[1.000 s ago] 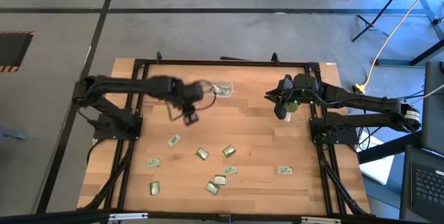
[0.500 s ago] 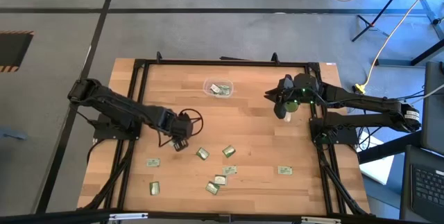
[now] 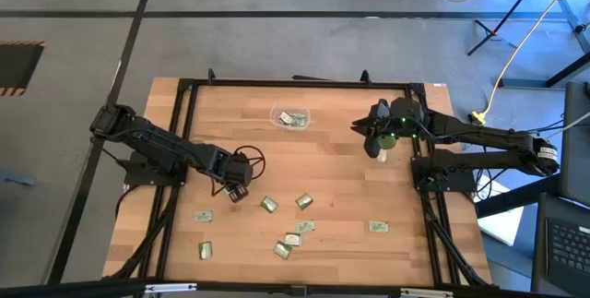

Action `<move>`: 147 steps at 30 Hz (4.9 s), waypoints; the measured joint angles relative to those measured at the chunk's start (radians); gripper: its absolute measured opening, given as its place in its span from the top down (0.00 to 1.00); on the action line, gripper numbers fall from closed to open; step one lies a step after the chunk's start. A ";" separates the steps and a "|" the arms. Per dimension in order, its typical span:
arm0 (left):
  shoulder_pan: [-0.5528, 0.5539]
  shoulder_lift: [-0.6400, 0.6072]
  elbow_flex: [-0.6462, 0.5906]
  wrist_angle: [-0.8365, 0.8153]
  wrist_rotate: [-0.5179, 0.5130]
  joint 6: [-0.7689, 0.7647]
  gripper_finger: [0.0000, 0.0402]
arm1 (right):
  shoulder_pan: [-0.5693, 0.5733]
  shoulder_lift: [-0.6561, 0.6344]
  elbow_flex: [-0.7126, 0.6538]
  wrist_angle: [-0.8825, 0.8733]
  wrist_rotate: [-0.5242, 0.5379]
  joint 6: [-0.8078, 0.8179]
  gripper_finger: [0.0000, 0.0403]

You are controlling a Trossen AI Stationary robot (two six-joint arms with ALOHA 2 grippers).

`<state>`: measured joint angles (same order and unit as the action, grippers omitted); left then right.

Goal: Pick and place items into bin
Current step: Put the green stevia packet into the bin, then put the white stevia packet into the bin

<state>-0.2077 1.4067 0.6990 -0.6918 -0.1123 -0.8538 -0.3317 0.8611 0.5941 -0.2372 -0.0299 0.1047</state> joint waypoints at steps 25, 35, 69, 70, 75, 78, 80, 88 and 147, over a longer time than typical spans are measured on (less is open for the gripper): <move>0.001 0.085 -0.036 0.043 0.064 -0.050 0.92 | 0.000 0.000 0.000 0.001 0.000 0.000 0.79; 0.005 -0.021 -0.043 0.039 0.069 -0.050 0.99 | 0.000 0.000 0.000 0.001 0.000 -0.001 0.79; 0.728 0.510 0.663 0.224 0.197 0.973 0.99 | 0.000 0.000 0.000 0.009 0.002 -0.030 0.79; 0.733 0.534 0.674 0.212 0.197 0.984 0.99 | 0.000 0.000 0.000 0.009 0.002 -0.030 0.79; 0.740 0.595 0.686 0.199 0.195 0.989 0.98 | 0.000 0.000 0.000 0.007 0.002 -0.028 0.79; 0.739 0.596 0.686 0.200 0.194 0.989 0.94 | 0.000 0.000 0.000 0.006 0.002 -0.028 0.79; 0.737 0.586 0.687 0.196 0.193 0.988 0.90 | 0.000 0.000 0.000 0.006 0.002 -0.028 0.79; 0.731 0.476 0.687 0.184 0.183 0.981 0.80 | 0.000 0.000 0.000 -0.003 0.002 -0.031 0.79; -0.048 0.393 0.259 0.268 0.116 0.832 0.92 | 0.000 0.000 0.000 -0.044 0.002 0.077 0.79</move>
<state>-0.2554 1.7992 0.9585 -0.4233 0.0041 -0.0219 -0.3313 0.8612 0.5941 -0.2817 -0.0280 0.1821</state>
